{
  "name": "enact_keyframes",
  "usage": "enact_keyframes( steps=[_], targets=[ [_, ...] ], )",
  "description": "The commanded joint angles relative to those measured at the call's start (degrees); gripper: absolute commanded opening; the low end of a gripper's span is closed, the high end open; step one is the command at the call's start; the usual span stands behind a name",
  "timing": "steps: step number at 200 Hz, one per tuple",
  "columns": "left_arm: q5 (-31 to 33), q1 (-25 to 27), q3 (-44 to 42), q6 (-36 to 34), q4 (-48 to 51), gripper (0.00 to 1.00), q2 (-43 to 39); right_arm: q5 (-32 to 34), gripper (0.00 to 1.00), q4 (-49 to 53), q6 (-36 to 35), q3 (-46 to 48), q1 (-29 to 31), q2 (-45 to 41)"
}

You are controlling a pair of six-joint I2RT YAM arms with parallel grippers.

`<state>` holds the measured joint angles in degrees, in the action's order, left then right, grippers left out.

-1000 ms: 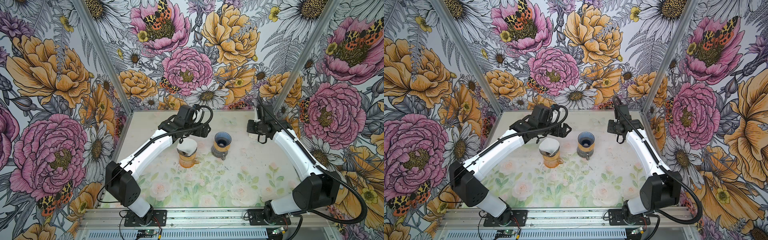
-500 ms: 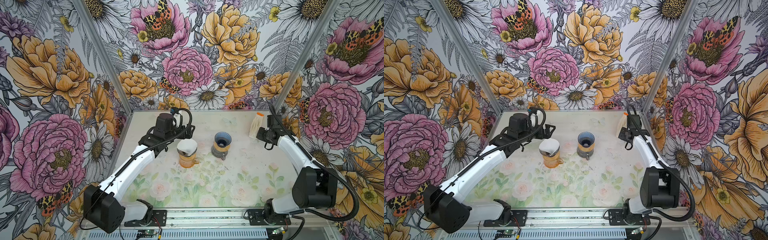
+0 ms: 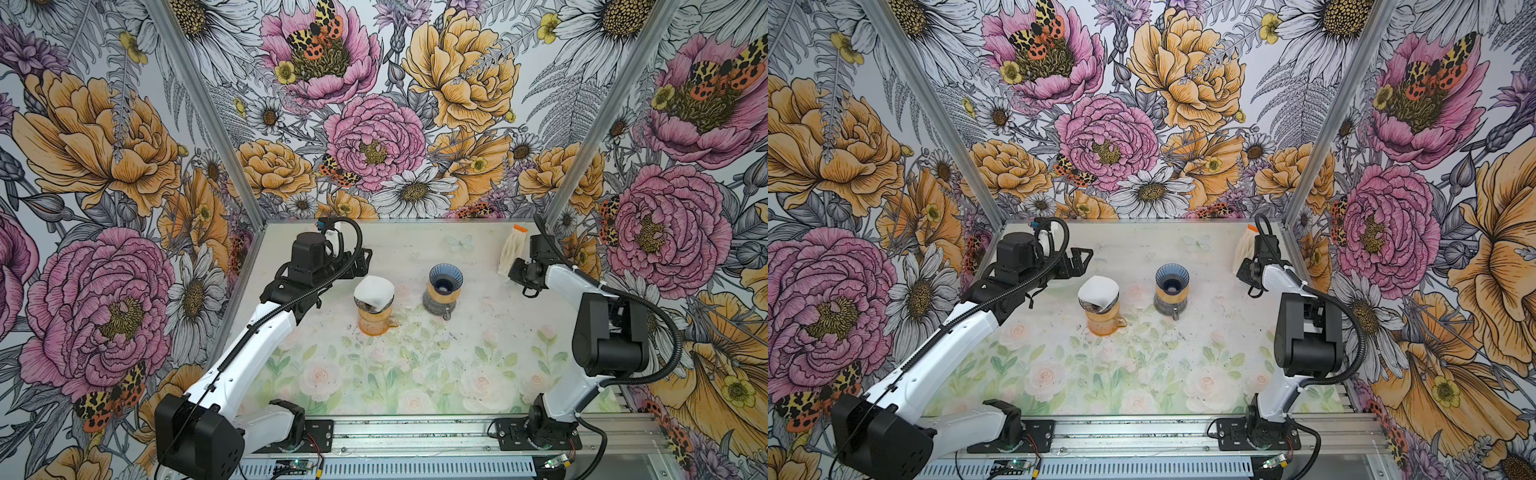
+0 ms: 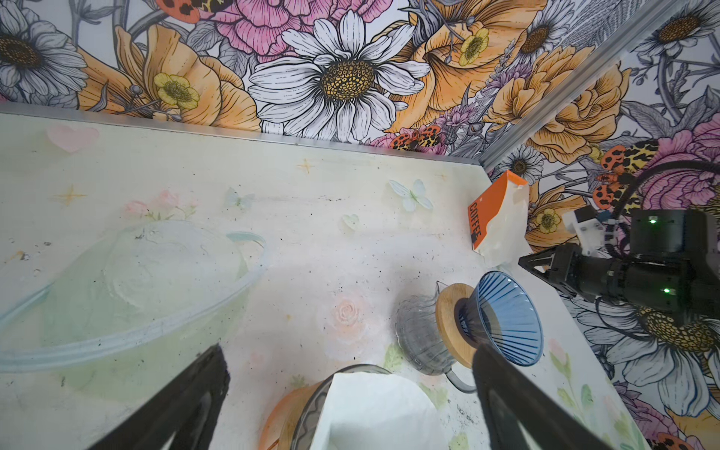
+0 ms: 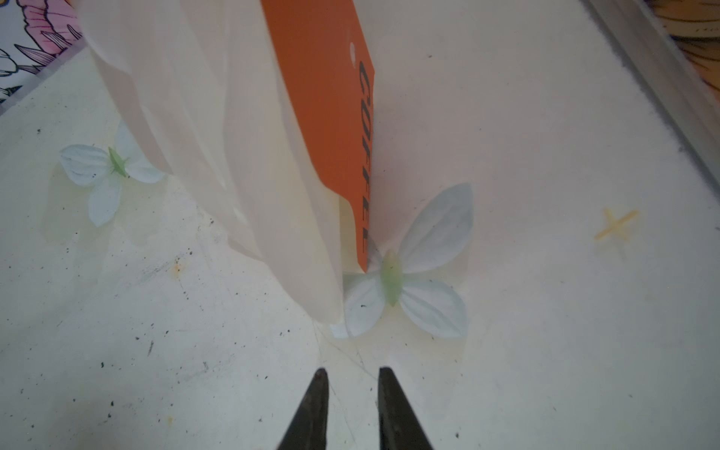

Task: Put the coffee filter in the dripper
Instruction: 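Move the right gripper to the white coffee bag with orange label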

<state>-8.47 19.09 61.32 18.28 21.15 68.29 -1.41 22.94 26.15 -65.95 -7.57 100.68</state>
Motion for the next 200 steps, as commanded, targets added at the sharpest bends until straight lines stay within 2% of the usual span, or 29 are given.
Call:
enact_keyframes(
  steps=[1,57,97,124,200],
  targets=[
    [-1.44,-0.5,-0.04,1.0,-0.76,0.99,-1.07,-1.03,0.25,-3.69,1.2,-2.49,-0.59,2.13],
    [-1.89,-0.56,0.37,1.34,-0.35,0.99,-0.69,-1.25,0.24,-4.93,1.51,-4.29,-0.73,6.42],
    [-2.11,-0.32,1.06,1.4,-0.09,0.99,-0.15,-1.4,0.17,-5.27,1.82,-4.72,-0.92,7.79],
    [-2.47,-0.23,1.45,1.36,0.1,0.99,0.39,-1.45,0.17,-5.34,2.23,-4.16,-0.94,7.43],
    [-2.52,0.42,2.97,1.23,0.73,0.99,1.85,-1.34,0.0,-5.29,1.49,-3.68,-1.13,6.25]
  ],
)
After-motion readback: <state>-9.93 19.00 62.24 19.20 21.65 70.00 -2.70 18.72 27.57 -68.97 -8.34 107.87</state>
